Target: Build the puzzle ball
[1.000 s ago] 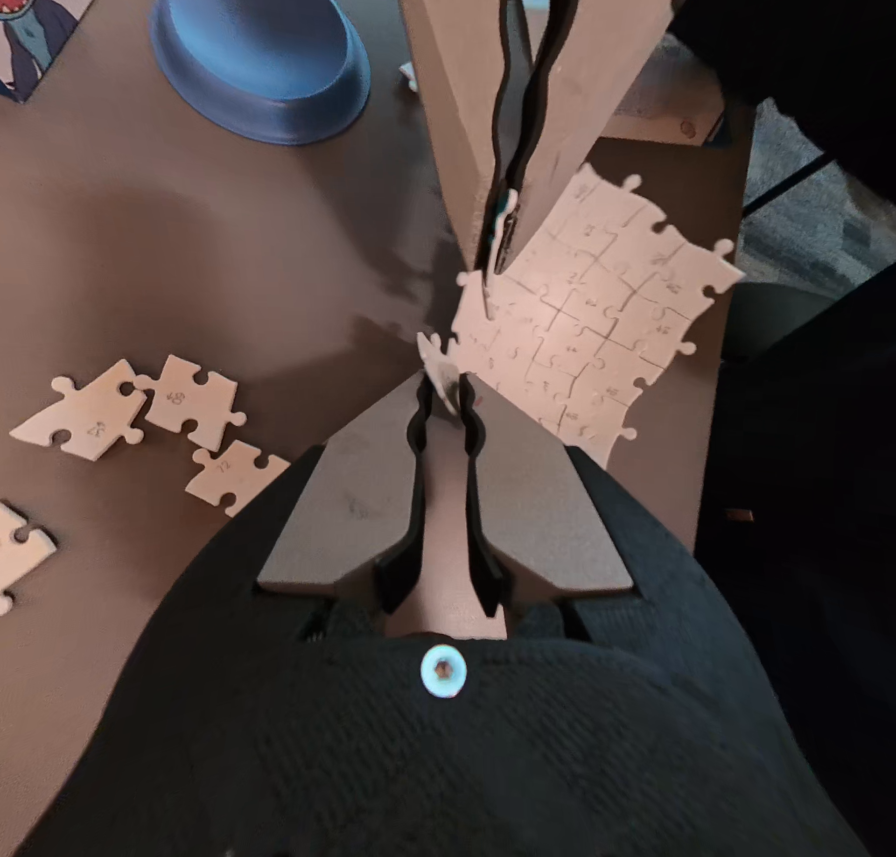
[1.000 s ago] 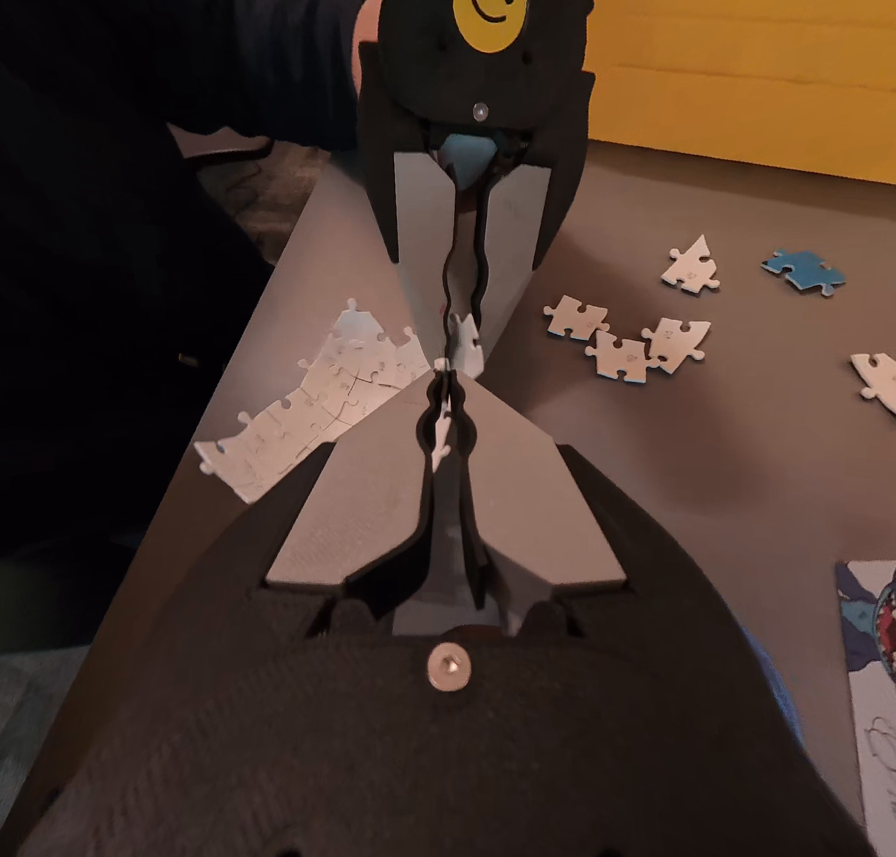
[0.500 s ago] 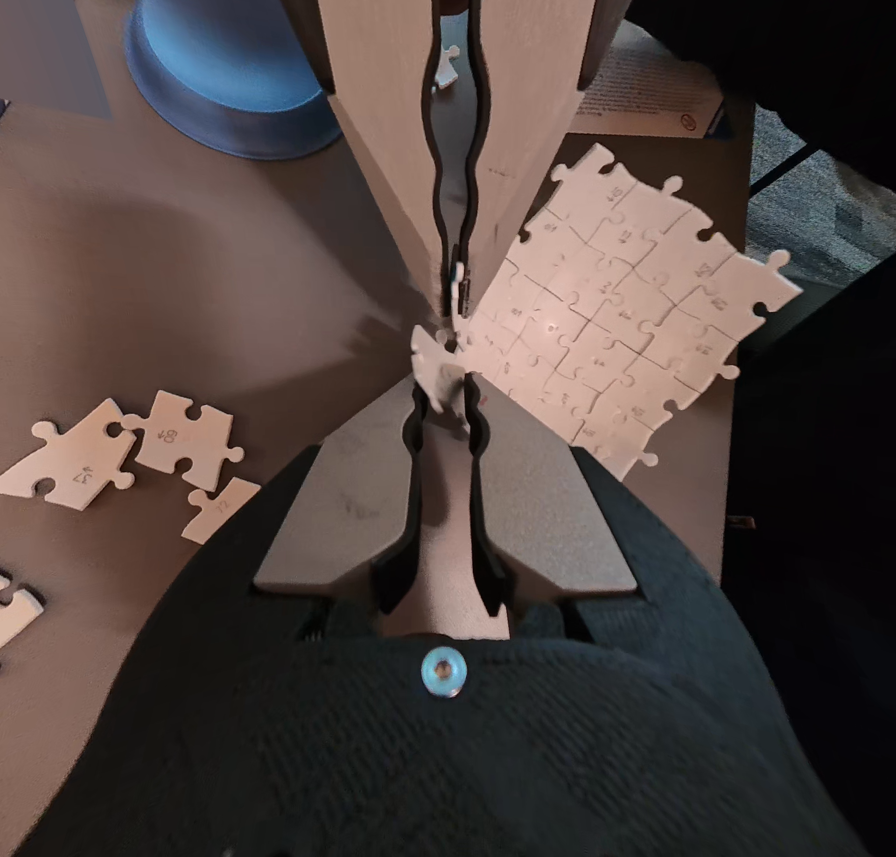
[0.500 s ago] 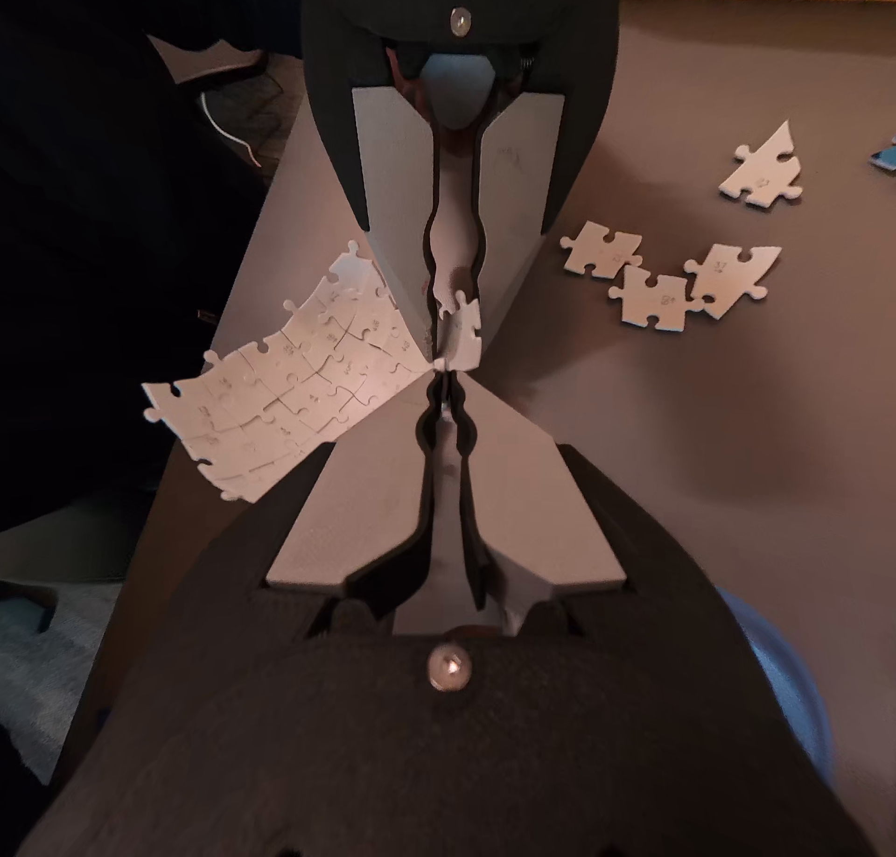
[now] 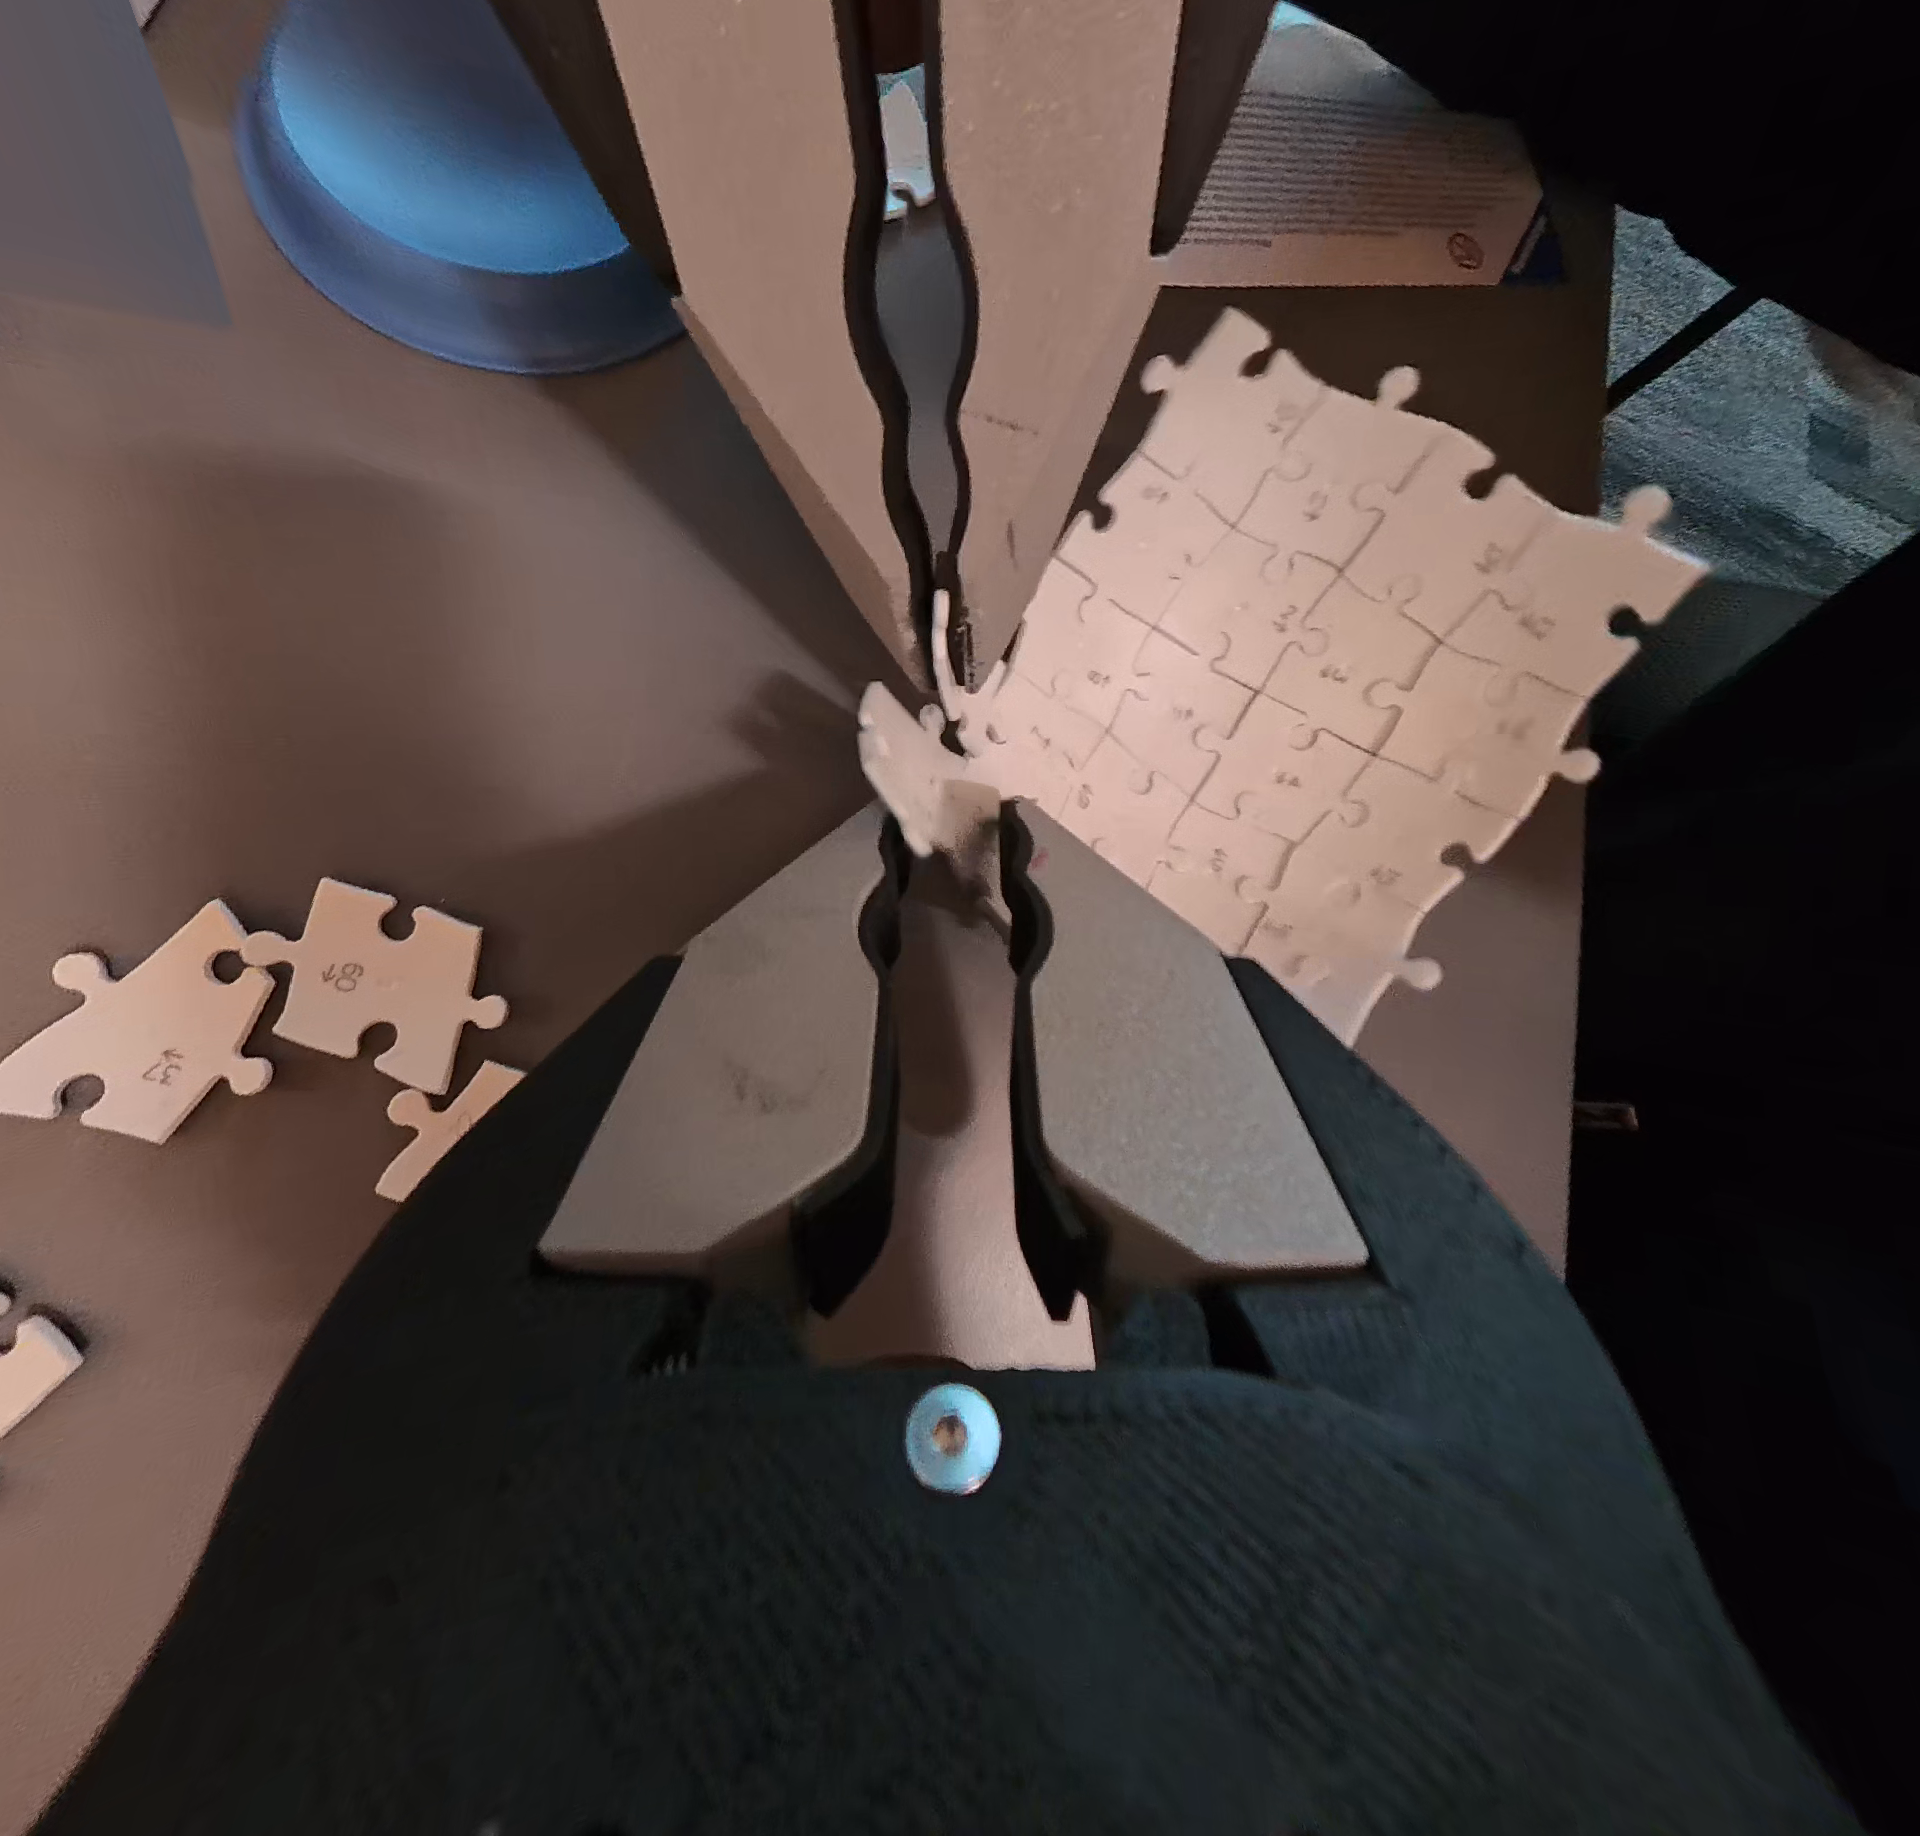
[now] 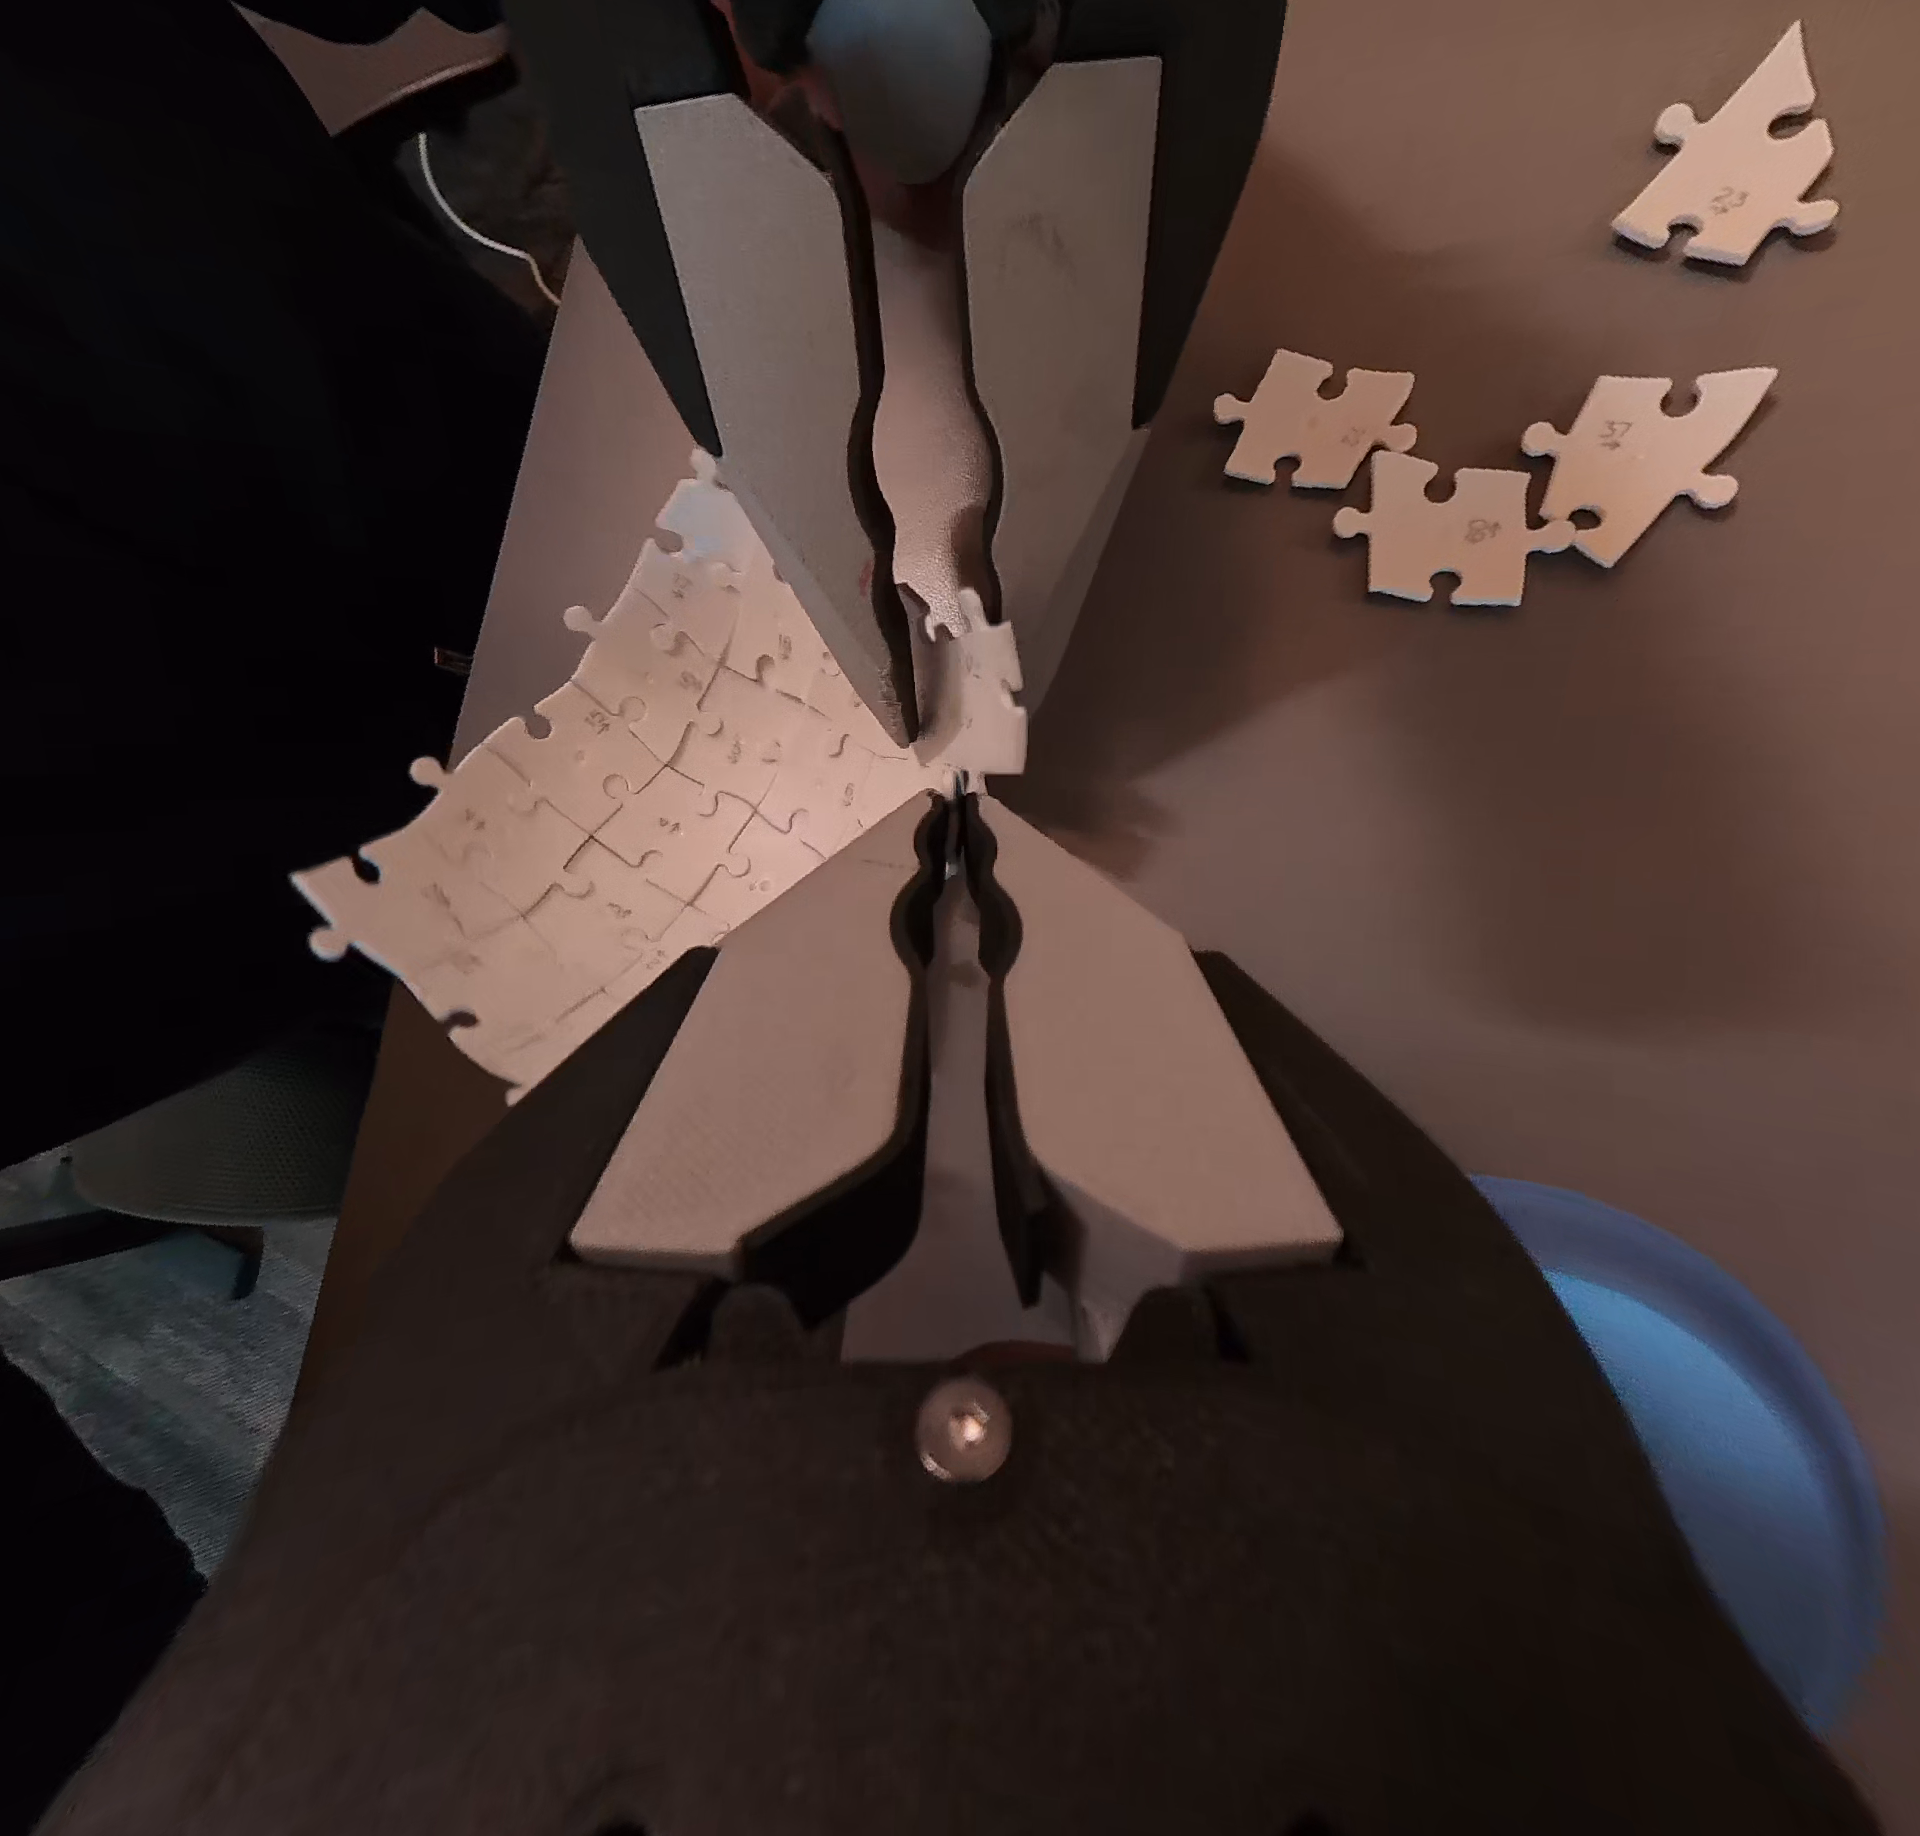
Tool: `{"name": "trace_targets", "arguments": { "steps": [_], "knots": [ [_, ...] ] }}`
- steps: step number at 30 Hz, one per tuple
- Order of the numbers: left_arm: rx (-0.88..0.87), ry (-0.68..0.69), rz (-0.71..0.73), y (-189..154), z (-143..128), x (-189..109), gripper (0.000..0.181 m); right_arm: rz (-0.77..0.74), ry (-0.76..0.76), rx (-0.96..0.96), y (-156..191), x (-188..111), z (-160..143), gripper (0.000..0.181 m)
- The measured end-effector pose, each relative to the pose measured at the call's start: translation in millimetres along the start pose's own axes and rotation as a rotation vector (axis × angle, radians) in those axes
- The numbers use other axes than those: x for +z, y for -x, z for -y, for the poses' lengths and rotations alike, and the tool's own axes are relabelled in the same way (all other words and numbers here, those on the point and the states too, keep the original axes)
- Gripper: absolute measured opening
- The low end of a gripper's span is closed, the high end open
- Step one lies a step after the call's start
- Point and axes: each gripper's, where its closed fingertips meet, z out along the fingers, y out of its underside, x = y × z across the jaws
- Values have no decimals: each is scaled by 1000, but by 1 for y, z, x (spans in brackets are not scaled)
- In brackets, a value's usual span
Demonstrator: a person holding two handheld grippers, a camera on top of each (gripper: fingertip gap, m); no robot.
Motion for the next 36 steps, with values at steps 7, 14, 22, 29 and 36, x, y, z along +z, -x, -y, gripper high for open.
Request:
{"name": "trace_targets", "arguments": {
  "steps": [7,14,22,29,36],
  "knots": [
    [12,6,-8,-2,0,4,16,14,6,20,0,1,-3,0],
    [-6,-7,-37,-2,1,3,15,41,-23,42,-2,1,-3,0],
    [-16,-15,-53,-1,7,2,20,52,-33,53,-3,0,-5,0],
    [-31,-6,-70,-2,15,4,21,52,-41,55,-2,-2,-6,0],
    [-51,-20,-69,-3,15,4,10,67,-53,61,0,-2,-9,1]
  ]
}}
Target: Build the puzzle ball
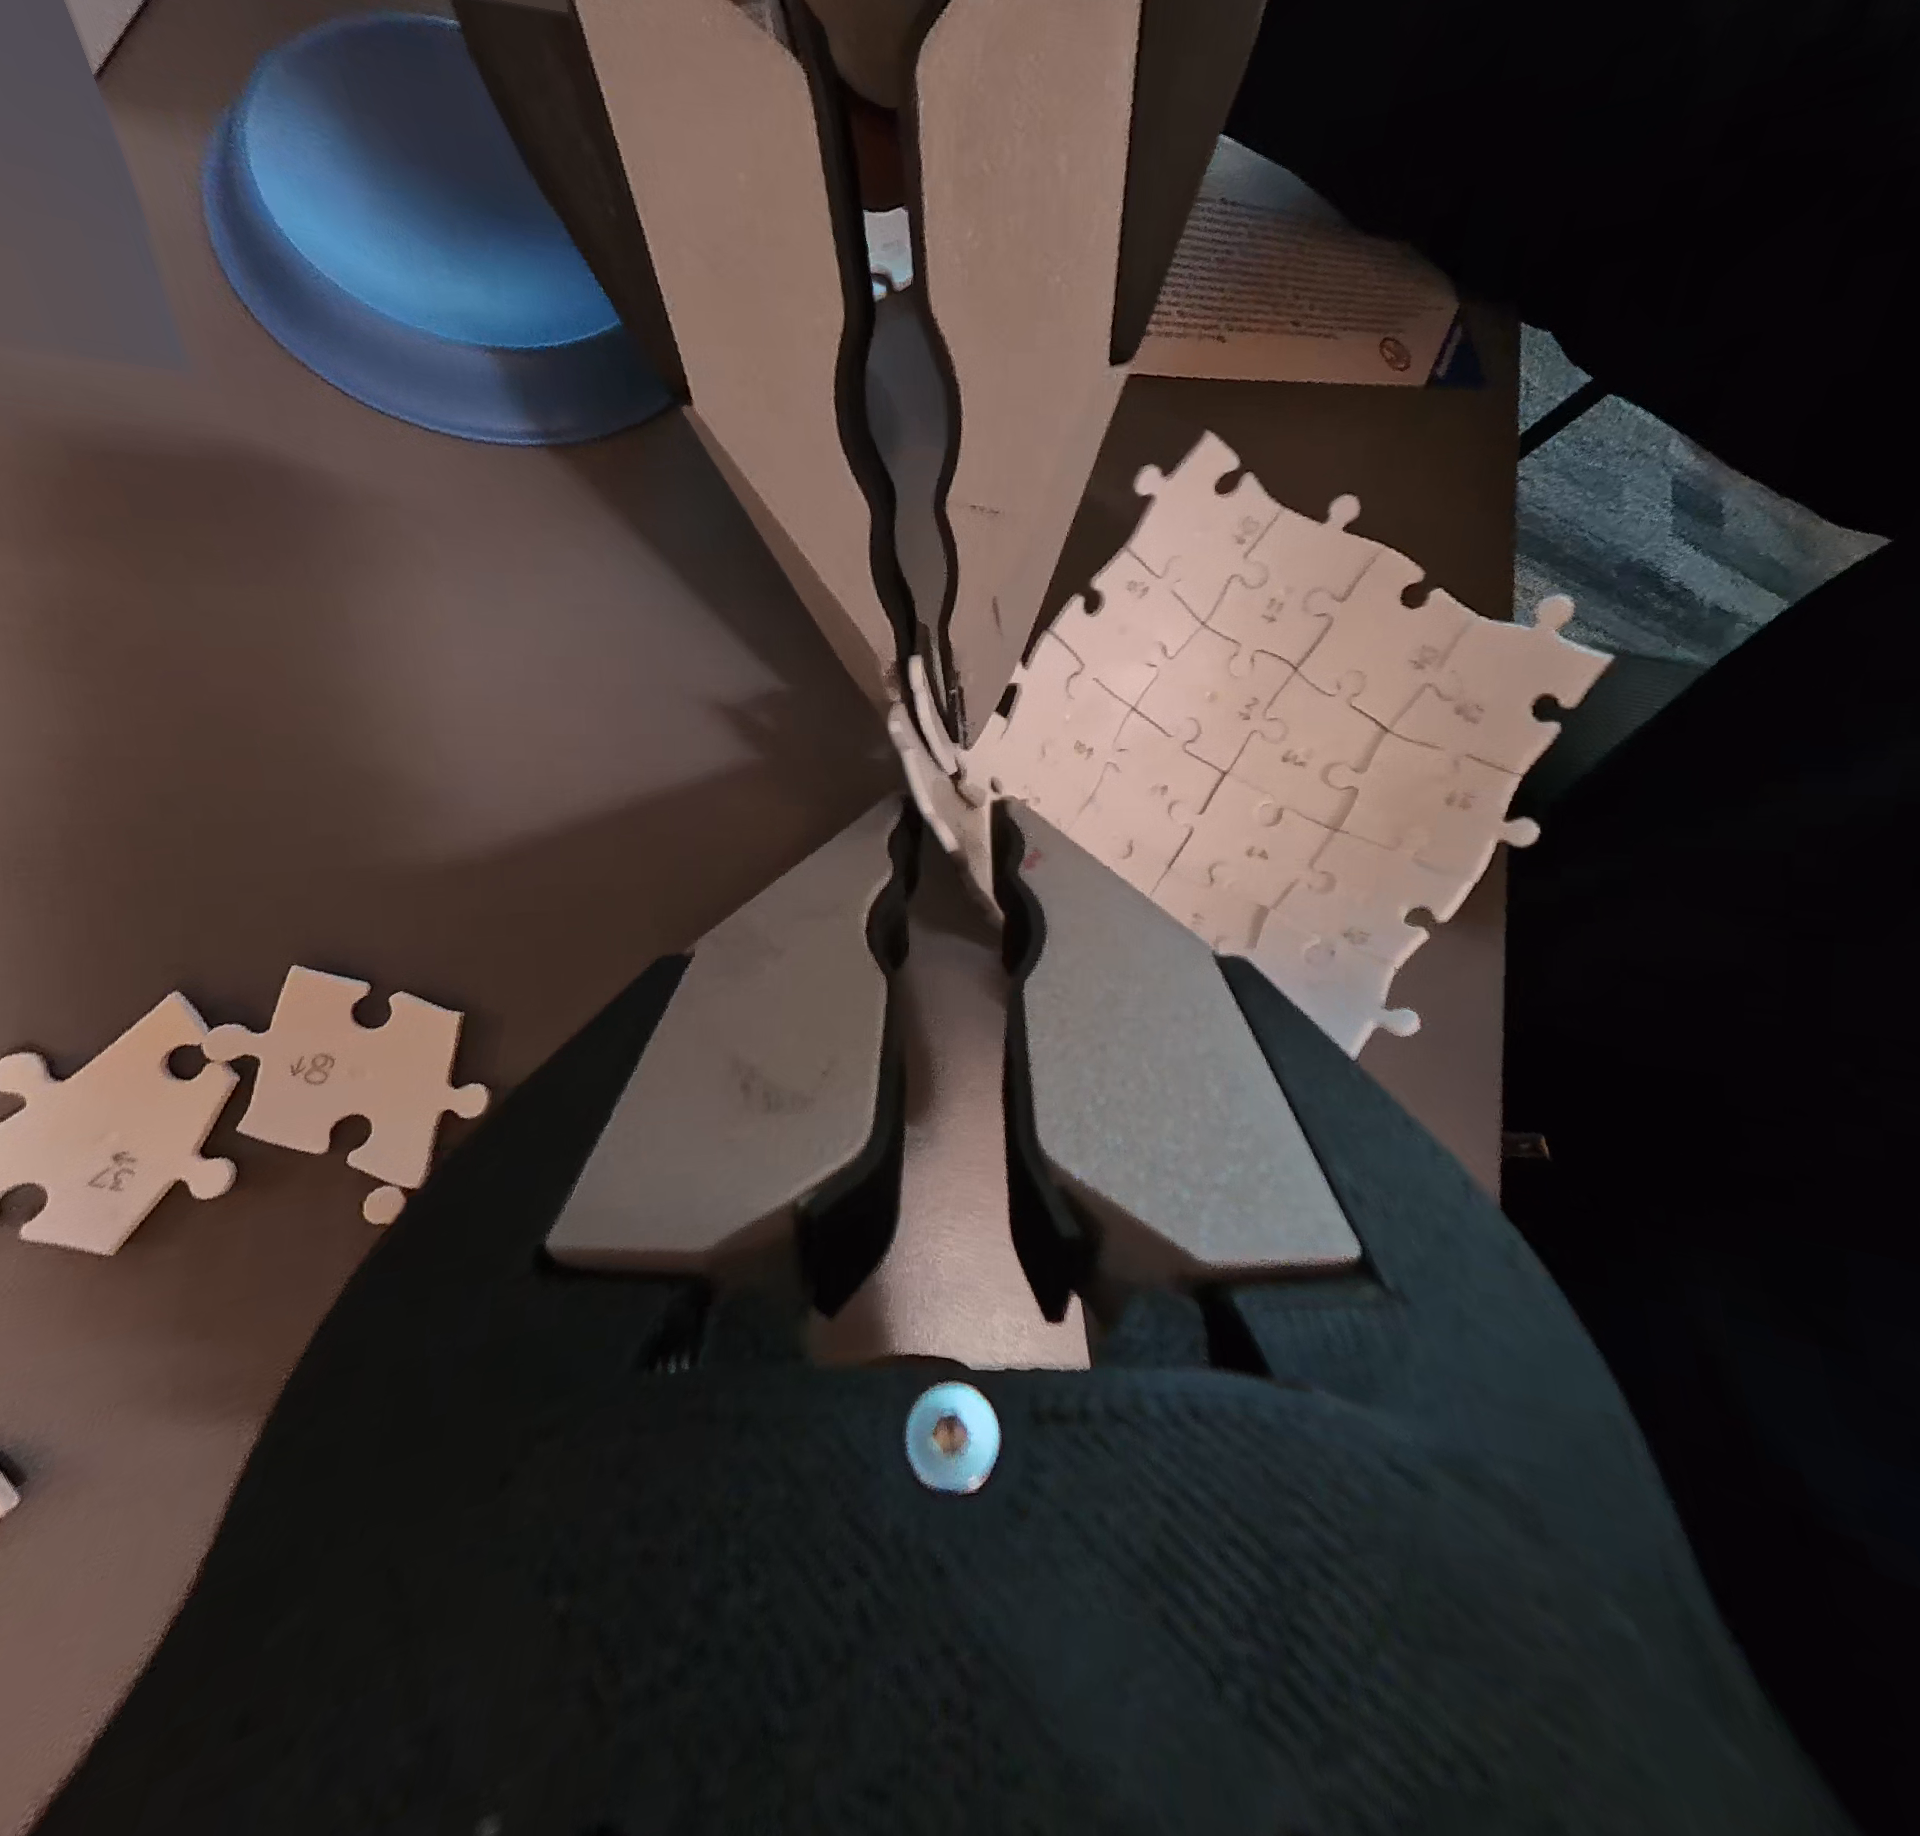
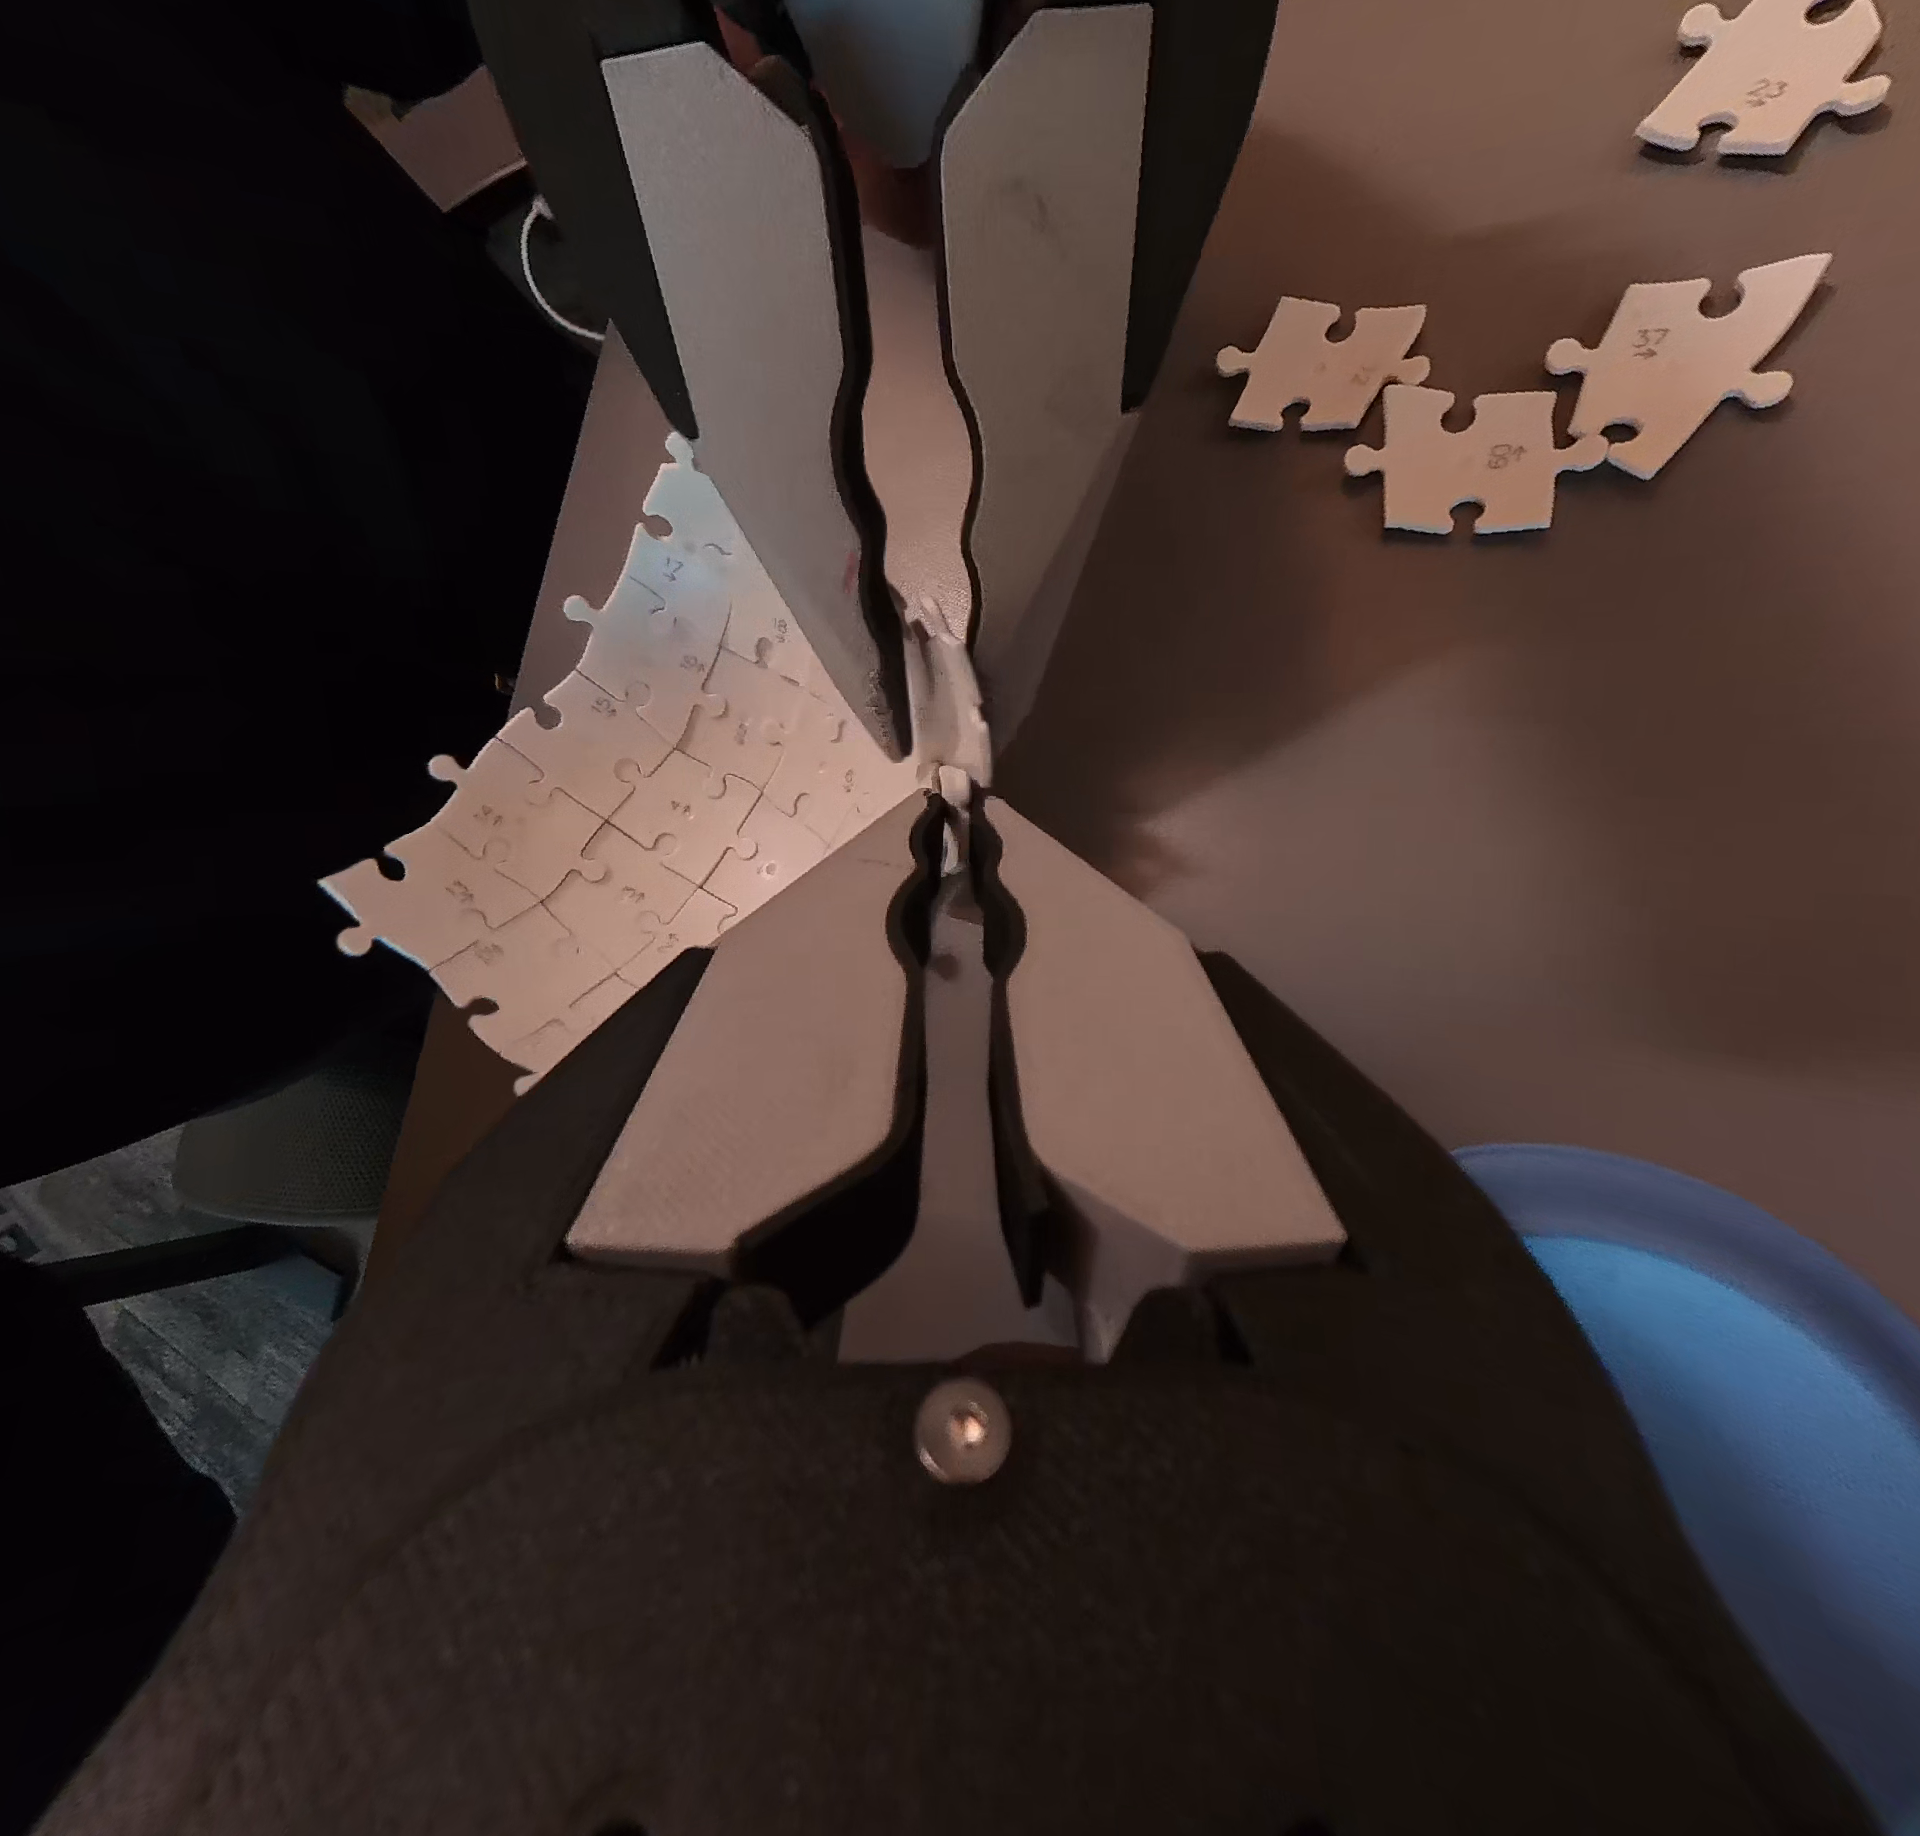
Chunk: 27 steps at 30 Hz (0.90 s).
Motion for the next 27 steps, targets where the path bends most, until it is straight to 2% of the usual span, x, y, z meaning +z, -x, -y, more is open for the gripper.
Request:
{"name": "trace_targets", "arguments": {
  "steps": [9,27],
  "knots": [
    [-63,-33,-19,0,-2,1,12,-6,-16,11,-1,1,-1,1],
    [-47,-36,-25,0,-5,1,7,17,-37,77,-2,2,-2,2]
  ]
}}
